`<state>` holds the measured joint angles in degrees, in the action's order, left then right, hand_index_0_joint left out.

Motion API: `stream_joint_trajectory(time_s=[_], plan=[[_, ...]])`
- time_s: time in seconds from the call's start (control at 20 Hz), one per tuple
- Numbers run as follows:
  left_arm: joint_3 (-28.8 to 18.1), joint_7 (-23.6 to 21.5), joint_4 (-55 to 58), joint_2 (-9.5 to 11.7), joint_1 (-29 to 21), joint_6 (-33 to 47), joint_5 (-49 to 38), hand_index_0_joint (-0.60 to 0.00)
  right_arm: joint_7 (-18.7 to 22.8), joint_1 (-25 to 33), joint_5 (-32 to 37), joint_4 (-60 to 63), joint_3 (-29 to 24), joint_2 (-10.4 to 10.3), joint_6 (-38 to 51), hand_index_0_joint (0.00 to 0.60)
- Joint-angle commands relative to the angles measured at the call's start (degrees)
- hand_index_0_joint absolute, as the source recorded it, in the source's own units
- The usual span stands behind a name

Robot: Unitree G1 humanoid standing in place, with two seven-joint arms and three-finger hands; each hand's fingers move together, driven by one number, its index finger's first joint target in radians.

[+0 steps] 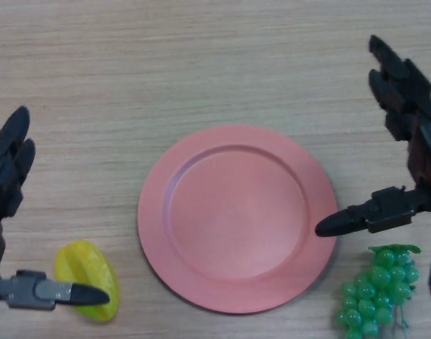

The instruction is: Pick up the yellow starfruit and place it on the plate

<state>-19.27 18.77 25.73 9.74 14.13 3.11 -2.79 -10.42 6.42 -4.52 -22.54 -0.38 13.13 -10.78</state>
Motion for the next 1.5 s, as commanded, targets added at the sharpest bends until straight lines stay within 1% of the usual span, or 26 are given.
stream_joint_trajectory(time_s=[0.05, 0.1, 0.2, 0.35, 0.5, 0.55, 0.65, 0.75, 0.8, 0.85, 0.9, 0.95, 1.3, 1.4, 1.5], plan=[[-4.62, 0.11, 1.5, 1.21, 1.03, 11.05, -0.39, 0.0, 2.61, 1.78, 0.71, -2.73, -1.27, 0.75, 6.28, 0.0], [-4.9, -1.17, -0.83, 1.18, 2.22, 15.3, 0.98, 0.0, 2.74, 2.04, 1.05, -2.54, -0.89, 0.47, 5.87, 0.0], [-5.07, -2.94, -4.53, 1.16, 3.21, 19.64, 2.18, 0.0, 2.47, 2.33, 1.12, -2.52, -0.5, 0.42, 5.02, 0.0], [-5.37, -3.83, -10.21, 1.15, 3.96, 23.18, 3.85, 0.0, 2.24, 2.95, 0.94, -2.59, -0.03, 0.19, 4.29, 0.0], [-5.25, -5.91, -16.95, 1.15, 3.14, 26.94, 6.94, 0.0, 2.62, 2.37, 1.24, -3.19, 0.38, -0.18, 4.46, 0.0], [-5.18, -5.92, -17.76, 1.15, 2.92, 27.19, 7.03, 0.0, 2.69, 2.21, 1.32, -3.32, 0.38, -0.23, 4.46, 0.0], [-4.24, -7.58, -19.64, 1.15, 2.31, 28.06, 8.79, 0.0, 2.74, 1.99, 1.25, -3.7, 0.51, -0.24, 4.21, 0.0], [-3.2, -9.2, -22.24, 1.29, 1.59, 28.55, 8.77, 0.0, 2.79, 1.76, 1.2, -4.21, 0.65, -0.3, 3.77, 0.0], [-2.42, -10.61, -24.2, 1.79, 1.19, 29.12, 9.39, 0.0, 2.62, 1.74, 1.47, -4.45, 0.59, -0.3, 3.26, 0.0], [-2.14, -11.12, -24.82, 2.06, 0.99, 29.02, 9.54, 0.0, 2.54, 1.62, 1.56, -4.59, 0.57, -0.28, 3.2, 0.0], [-1.29, -12.46, -25.48, 2.37, 0.4, 28.0, 9.2, 0.0, 2.57, 2.04, 1.5, -4.51, 0.45, -0.2, 2.97, 0.0], [-0.83, -13.1, -25.81, 2.4, 0.13, 27.82, 9.17, 0.0, 2.67, 2.2, 1.37, -4.39, 0.44, -0.18, 3.08, 0.0], [4.9, -19.78, -34.64, 4.87, -3.98, 28.2, 11.91, 0.0, 3.6, 2.2, 0.87, -3.57, 0.65, -0.34, 4.15, 0.0], [6.4, -21.15, -36.54, 5.36, -5.16, 28.79, 12.1, 0.0, 3.68, 2.22, 0.69, -3.63, 0.81, -0.45, 3.95, 0.0], [7.46, -20.92, -37.1, 5.55, -6.05, 28.76, 10.72, 0.0, 3.61, 2.08, 0.59, -4.19, 0.95, -0.49, 3.13, 0.0]])
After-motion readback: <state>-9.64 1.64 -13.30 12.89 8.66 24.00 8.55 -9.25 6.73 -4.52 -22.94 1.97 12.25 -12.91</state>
